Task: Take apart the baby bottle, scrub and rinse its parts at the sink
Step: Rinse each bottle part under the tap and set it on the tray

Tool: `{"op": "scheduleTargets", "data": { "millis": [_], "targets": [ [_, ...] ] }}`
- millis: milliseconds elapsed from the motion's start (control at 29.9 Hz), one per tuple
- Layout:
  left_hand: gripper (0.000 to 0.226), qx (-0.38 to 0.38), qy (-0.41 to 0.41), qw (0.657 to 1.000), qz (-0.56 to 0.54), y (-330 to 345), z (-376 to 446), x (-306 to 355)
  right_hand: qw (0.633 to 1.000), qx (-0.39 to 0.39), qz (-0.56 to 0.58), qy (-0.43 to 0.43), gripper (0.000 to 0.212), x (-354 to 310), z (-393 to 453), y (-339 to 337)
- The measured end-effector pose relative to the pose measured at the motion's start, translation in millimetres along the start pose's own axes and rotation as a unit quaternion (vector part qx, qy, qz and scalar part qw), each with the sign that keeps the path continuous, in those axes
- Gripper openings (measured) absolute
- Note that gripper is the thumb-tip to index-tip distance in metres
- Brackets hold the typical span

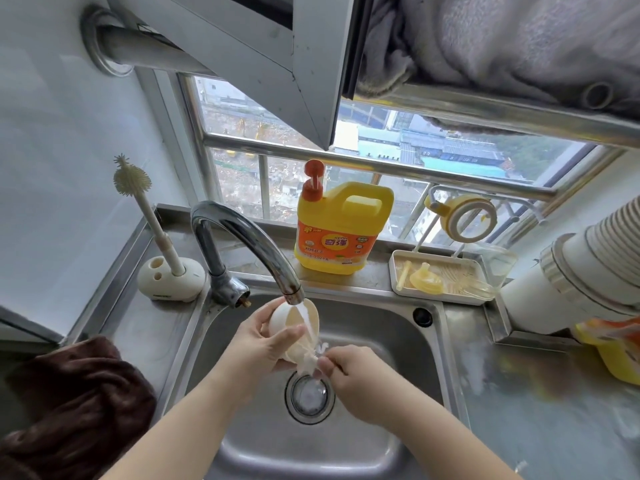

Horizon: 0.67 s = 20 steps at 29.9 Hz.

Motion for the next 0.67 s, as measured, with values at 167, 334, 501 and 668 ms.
{"op": "scheduleTargets", "data": {
  "millis": [167,334,501,668],
  "targets": [
    [0.052,0.001,0.014,1.000,0.009,-0.3,-1.1,4.1,1.000,-0.001,-0.010,0.002,0.028,1.8,-1.7,-7.0],
    [0.074,-0.015,0.012,1.000,0.025,7.4,-5.4,0.7,0.896,0.255,-0.354,-0.080,0.013,-26.2,-12.1,-59.3],
    [0.057,-0.010,0.029,1.000,0.003,8.6,-5.3,-1.8,0.994,0.032,-0.100,0.027,0.026,9.1,-1.2,-17.8],
    [0.076,-0.027,0.098,0.992,0.081,6.0,-10.8,2.0,0.976,-0.066,0.189,0.083,0.035,8.7,-3.3,18.0]
  ]
}}
Point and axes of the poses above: each hand's wrist, its own z-axis towards the middle knuckle, its own y-axis out of the palm, x = y × z, the point moved 9 cm from there along z, towards the middle knuckle, and after that the axes turned 1 degree about -y, right-handed, at the moved point
